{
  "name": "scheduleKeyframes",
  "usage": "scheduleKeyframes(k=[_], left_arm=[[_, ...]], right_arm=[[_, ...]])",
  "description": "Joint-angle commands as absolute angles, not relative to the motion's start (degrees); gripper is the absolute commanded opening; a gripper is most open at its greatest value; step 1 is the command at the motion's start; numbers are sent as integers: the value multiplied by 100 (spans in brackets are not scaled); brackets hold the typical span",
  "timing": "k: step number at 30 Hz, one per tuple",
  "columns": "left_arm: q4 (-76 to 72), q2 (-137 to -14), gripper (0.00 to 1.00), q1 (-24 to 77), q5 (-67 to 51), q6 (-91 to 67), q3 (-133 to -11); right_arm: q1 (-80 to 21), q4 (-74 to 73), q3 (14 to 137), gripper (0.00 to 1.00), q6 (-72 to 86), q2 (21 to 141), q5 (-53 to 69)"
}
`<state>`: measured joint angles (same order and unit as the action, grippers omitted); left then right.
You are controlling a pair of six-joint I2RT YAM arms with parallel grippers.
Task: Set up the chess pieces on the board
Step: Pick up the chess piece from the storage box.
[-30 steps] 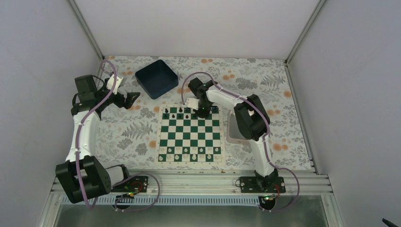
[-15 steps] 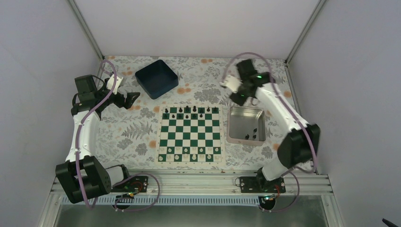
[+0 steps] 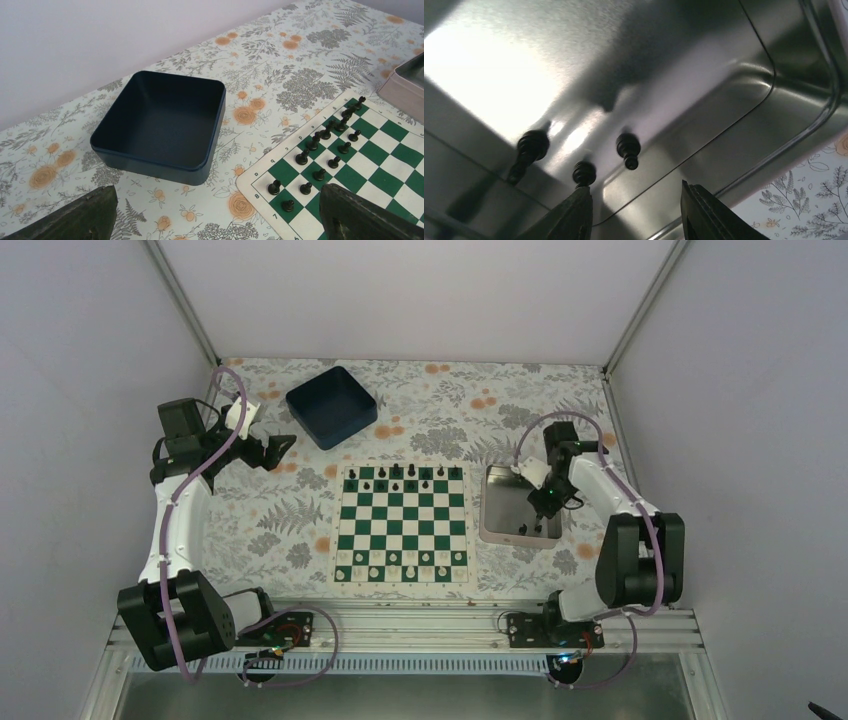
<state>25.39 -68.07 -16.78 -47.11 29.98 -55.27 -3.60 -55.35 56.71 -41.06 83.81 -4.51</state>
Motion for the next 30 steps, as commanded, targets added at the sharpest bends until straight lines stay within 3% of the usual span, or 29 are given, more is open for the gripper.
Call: scheduleKeyframes(k=[1,14,22,30], left_arm=[[2488,-6641,100,-1713,-4887,3049,-5635],[2514,-6644,100,-1714,-4947,3052,-5646],[2527,-6683,100,-1713,-4961,3073,-5649],[2499,-6712,100,-1714,-4983,3083,-5650]], right_arm=[[-219,-4976,5512,47,-4183,8682,-592],[-104,-4665,5418,44,-4133,9201,-384],[-100,-4746,5434,29,-4075,9434,-445],[-123,-5066,5886,7,-4015,9253,-315]])
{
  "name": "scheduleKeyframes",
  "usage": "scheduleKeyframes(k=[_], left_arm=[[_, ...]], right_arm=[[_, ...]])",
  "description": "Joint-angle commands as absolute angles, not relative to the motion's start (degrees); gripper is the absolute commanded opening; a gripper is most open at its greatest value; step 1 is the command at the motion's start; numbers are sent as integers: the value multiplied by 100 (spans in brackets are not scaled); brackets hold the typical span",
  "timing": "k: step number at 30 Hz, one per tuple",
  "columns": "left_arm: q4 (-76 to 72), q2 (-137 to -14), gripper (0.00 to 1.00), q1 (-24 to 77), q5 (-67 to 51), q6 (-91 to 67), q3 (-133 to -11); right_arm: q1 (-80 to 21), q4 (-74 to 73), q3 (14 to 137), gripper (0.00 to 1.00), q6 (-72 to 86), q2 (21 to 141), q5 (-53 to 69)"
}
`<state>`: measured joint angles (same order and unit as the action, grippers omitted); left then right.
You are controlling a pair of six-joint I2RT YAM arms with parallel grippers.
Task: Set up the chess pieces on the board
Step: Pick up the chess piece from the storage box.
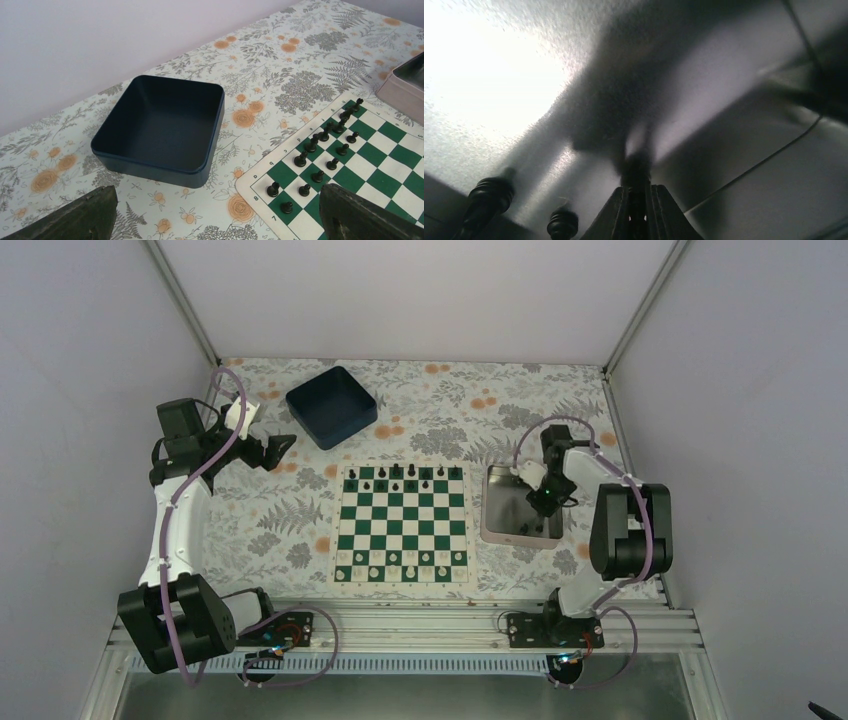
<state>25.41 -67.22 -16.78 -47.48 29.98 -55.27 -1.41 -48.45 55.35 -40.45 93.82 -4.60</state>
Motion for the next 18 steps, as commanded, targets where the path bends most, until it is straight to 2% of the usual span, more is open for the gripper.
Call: scheduleKeyframes(k=[1,10,18], left_arm=[[2499,-6713,100,-1714,-4983,3080,-5651],[2479,-6716,100,-1711,-4980,3085,-5651],[2483,-6692,100,-1714,-4925,3065,-5652]], right_arm=[[-147,-5179,6006,6,-3997,9202,-259],[-1531,-6165,7473,4,-3586,9168,-43],[-2559,-6261,8874,5,-3515,10249,489]])
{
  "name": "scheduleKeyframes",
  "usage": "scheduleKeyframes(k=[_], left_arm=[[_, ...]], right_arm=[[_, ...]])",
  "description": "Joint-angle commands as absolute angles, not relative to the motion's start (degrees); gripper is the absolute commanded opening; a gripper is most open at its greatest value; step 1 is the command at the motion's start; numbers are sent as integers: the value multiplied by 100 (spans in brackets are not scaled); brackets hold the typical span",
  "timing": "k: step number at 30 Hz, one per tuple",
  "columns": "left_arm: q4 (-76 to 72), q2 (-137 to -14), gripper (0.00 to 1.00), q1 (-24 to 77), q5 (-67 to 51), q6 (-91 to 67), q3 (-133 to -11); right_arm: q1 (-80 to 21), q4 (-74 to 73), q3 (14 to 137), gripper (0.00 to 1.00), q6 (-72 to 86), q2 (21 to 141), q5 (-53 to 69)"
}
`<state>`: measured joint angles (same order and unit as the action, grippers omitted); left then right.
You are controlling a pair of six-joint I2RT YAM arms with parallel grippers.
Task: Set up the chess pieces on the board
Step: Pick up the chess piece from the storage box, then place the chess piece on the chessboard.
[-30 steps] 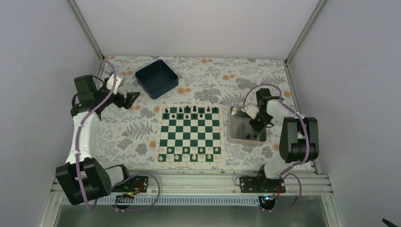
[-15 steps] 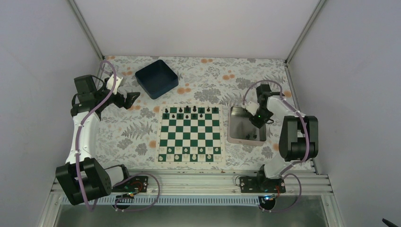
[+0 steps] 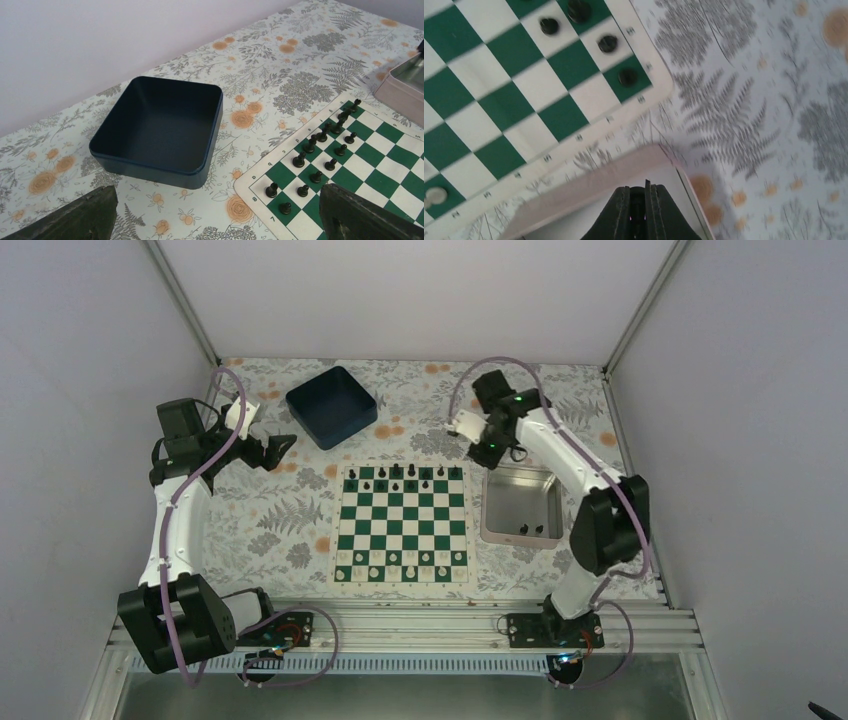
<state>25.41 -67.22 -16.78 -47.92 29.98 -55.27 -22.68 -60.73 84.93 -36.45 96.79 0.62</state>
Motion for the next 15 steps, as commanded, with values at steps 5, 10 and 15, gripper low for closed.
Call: scheduleKeyframes(k=[5,10,15], left_arm=[[2488,-6688,100,-1714,-4897,3067,-5646],[2468,-6709,100,-1714,-4893,3075,-5641],[2447,-6720,100,-1709,-4888,3083,-5619]], right_arm=[[-2843,-6034,9081,6,-3558,10951,818],[-2985,-5811,9174,6,-3649,11422,1076],[-3071,-5703,9388,6,-3650,11799,1120]])
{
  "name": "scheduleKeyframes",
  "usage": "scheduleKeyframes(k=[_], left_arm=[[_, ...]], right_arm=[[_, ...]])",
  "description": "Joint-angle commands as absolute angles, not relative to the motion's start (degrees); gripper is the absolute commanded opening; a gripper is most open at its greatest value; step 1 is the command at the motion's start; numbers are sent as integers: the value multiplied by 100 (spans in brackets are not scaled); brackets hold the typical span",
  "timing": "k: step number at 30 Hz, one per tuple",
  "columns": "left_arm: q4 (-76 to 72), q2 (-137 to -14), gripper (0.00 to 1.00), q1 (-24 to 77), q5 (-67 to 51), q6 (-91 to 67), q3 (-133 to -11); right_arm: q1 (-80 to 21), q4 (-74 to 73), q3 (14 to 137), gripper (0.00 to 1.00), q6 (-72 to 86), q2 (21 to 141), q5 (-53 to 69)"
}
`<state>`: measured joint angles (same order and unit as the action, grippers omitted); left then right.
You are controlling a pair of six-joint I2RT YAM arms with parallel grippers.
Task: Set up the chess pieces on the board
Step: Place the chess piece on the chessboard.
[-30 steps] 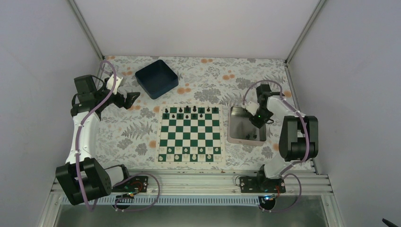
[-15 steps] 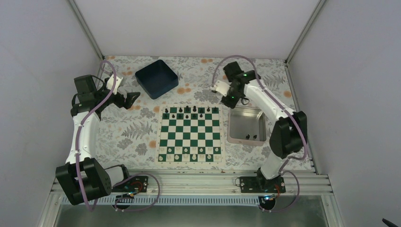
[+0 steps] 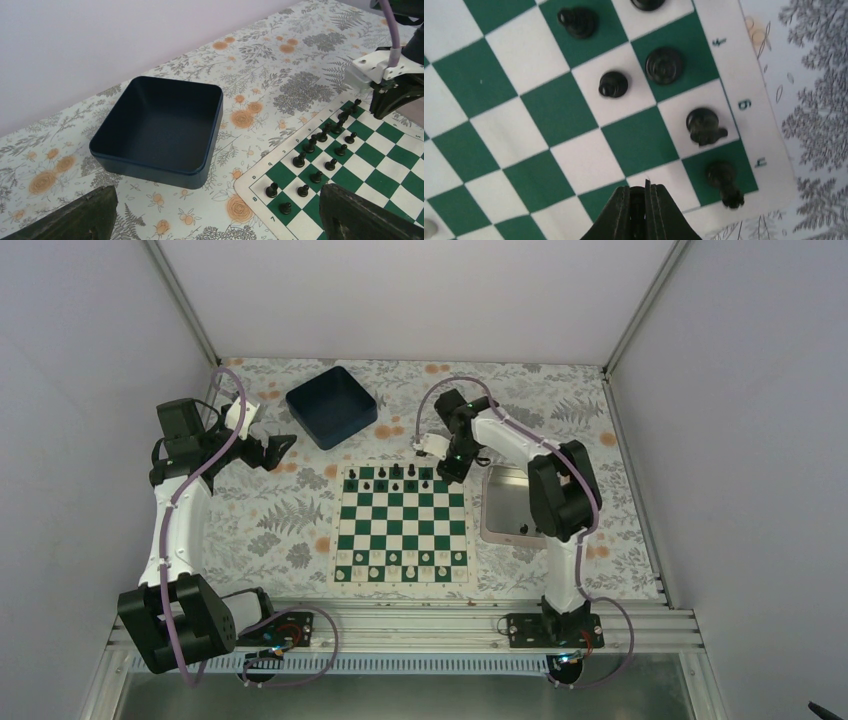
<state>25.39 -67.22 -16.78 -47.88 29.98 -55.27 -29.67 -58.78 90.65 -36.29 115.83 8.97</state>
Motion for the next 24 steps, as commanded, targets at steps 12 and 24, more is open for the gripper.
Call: scheduleKeyframes(k=[12,24], left_arm=[[2435,-6728,100,-1714,-4874,3107,-5596],[2426,-6732,100,-1708,-4874,3107,-5585]], right_arm=[[-3194,-5667,9493,6,-3656,12188,1068],[-3200,-5622,9460,7,-3642,12389,975]])
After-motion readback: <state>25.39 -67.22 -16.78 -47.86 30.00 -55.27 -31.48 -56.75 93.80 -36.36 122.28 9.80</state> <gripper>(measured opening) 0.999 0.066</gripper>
